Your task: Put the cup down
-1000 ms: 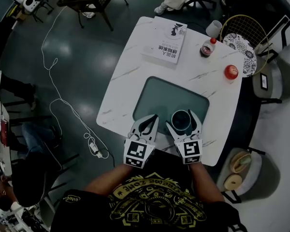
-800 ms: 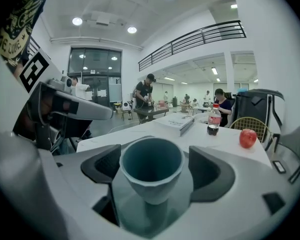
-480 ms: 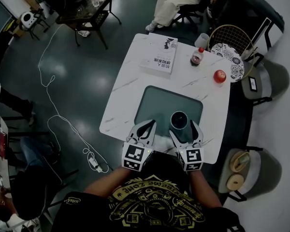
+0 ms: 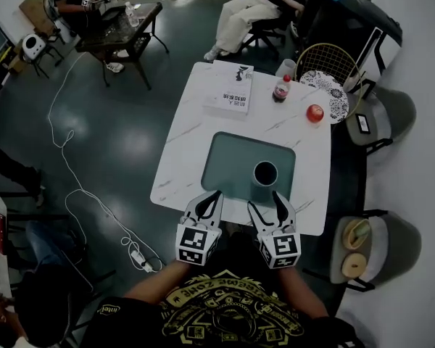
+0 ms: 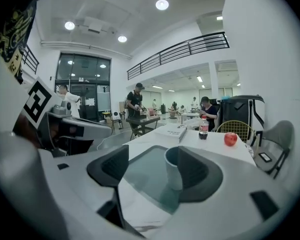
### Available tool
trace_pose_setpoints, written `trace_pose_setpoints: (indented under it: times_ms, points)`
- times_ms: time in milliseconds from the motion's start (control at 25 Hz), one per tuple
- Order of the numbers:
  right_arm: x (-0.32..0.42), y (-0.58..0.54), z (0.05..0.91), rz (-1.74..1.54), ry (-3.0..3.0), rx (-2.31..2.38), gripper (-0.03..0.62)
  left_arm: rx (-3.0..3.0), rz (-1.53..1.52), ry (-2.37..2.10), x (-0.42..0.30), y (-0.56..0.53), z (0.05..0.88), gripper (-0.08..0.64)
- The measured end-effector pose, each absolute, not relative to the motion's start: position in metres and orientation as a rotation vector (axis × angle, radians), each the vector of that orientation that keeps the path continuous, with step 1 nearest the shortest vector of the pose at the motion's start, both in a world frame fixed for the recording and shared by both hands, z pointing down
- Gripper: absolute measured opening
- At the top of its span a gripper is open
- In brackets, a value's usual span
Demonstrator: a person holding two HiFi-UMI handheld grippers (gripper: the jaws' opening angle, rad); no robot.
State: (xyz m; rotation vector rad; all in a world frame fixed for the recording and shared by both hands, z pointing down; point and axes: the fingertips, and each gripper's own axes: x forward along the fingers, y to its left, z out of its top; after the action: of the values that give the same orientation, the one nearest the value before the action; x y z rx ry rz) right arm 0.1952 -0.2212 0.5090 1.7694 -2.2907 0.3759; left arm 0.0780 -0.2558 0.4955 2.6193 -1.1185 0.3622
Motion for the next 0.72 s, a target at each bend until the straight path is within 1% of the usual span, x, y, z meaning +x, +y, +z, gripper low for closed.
trace_pose_setpoints:
  times_ms: [120, 240, 400, 520, 600, 720]
  points:
    - [0.183, -0.205, 0.504, 0.383, -2.290, 1.778, 0.252, 2.631, 0.357, -1.102, 0.070, -0.242, 0.492, 0.011]
    - [0.171, -0.191, 0.500, 0.384, -2.279, 1.793, 0.211, 2.647, 0.355, -1.082, 0.061, -0.230, 0.488, 0.011]
    - [0.159, -0.178, 0.499, 0.371, -2.245, 1.822, 0.111, 2.667, 0.349, -1.057, 0.050, -0.218, 0.483, 0.011]
    - [0.150, -0.167, 0.498, 0.367, -2.221, 1.831, 0.048, 2.668, 0.340, -1.043, 0.041, -0.209, 0.481, 0.011]
    - [0.143, -0.161, 0.497, 0.366, -2.212, 1.832, 0.022, 2.664, 0.331, -1.034, 0.034, -0.202, 0.480, 0.011]
    - [0.131, -0.153, 0.497, 0.370, -2.200, 1.819, 0.009, 2.651, 0.315, -1.026, 0.022, -0.191, 0.481, 0.011]
